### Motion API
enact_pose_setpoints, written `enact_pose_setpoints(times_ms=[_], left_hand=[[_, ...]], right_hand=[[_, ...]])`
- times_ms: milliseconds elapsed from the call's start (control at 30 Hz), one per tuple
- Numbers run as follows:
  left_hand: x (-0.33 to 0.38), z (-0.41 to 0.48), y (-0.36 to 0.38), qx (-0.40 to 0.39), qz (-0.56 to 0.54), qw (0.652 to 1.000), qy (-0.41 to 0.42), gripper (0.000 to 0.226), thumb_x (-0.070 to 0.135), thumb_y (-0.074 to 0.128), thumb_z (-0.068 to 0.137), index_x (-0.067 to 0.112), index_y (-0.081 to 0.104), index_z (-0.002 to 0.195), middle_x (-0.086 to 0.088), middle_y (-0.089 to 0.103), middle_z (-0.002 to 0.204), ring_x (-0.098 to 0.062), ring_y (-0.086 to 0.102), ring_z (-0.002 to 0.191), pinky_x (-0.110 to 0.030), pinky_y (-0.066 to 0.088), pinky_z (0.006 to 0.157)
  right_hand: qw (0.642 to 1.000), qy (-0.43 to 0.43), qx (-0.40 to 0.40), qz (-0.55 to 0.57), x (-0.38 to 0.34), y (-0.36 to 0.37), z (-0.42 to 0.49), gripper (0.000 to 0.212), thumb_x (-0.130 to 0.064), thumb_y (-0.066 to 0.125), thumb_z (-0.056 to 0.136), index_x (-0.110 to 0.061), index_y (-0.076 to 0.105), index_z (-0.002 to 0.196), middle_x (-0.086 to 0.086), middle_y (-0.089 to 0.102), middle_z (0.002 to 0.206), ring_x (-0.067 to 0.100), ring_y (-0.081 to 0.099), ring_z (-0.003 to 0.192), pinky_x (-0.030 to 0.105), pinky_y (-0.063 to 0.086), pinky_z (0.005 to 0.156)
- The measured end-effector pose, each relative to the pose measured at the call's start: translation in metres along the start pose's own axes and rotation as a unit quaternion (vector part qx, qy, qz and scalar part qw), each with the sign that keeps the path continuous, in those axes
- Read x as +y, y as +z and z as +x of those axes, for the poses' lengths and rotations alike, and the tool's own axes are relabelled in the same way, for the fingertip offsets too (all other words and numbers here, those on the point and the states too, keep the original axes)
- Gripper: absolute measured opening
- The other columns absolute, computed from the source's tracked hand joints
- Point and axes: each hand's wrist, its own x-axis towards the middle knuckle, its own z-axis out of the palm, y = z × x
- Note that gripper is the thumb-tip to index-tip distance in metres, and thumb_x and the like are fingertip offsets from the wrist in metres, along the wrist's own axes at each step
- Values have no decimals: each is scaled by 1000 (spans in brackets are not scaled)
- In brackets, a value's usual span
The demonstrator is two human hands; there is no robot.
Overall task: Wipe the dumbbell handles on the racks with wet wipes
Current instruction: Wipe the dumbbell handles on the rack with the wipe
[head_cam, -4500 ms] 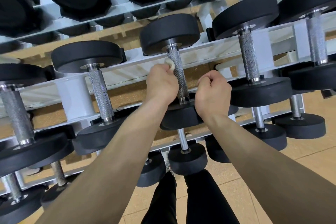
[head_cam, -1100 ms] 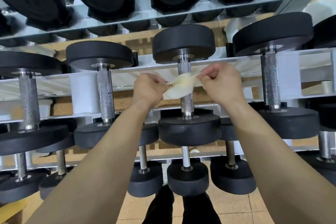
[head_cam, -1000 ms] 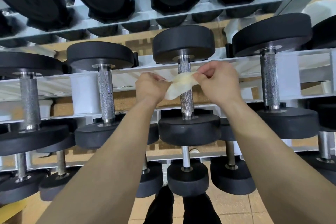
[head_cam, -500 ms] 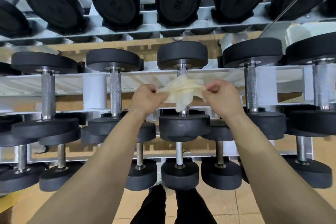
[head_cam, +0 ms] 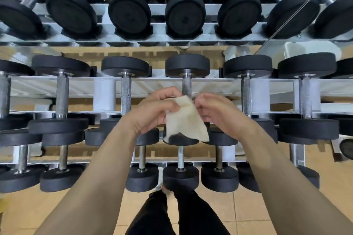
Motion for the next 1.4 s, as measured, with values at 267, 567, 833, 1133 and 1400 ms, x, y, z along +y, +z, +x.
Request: enact_pose_setpoints(times_ms=[267, 567, 833, 1133, 1400], left_hand=[[-34, 23, 9, 252, 131, 958, 32, 20, 15, 56, 101, 27, 70, 94, 1, 70, 90, -18, 64, 85, -33, 52, 74], [-47, 73, -5, 443, 222, 869, 11, 29, 33, 50, 104, 10, 62, 116, 4, 62, 92, -21, 59, 93, -29, 41, 81], [-56, 104, -21, 416, 196, 876, -144, 46, 43, 38, 104, 9, 56, 130, -1, 58, 118, -29, 55, 117, -38, 43, 102], [-80, 79, 31, 618, -4, 783, 63, 15, 33, 47, 101, 28, 61, 106, 7, 65, 107, -14, 61, 102, -39, 50, 97], [-79, 84, 42, 612, 107, 781, 62, 15, 35, 41, 104, 29, 54, 100, 10, 60, 104, -13, 57, 95, -31, 40, 81]], right_hand=[[998, 50, -3, -39, 27, -9, 7, 38, -28, 69, 91, -7, 67, 123, 15, 72, 119, 30, 69, 111, 43, 54, 97], [989, 41, 135, 34, 27, -36, 50, 42, -28, 78, 80, -10, 69, 117, 9, 75, 113, 29, 71, 106, 43, 58, 88], [879, 114, 416, -201, 42, -36, 89, 50, -25, 64, 92, -16, 48, 139, 10, 52, 139, 32, 50, 127, 43, 45, 105], [933, 151, 321, -49, 42, 22, 137, 52, -36, 74, 79, -7, 56, 119, 9, 67, 114, 28, 65, 102, 40, 56, 94], [959, 155, 206, 120, 49, -9, 163, 39, -28, 86, 78, -7, 72, 108, 14, 76, 101, 28, 74, 88, 44, 60, 87]])
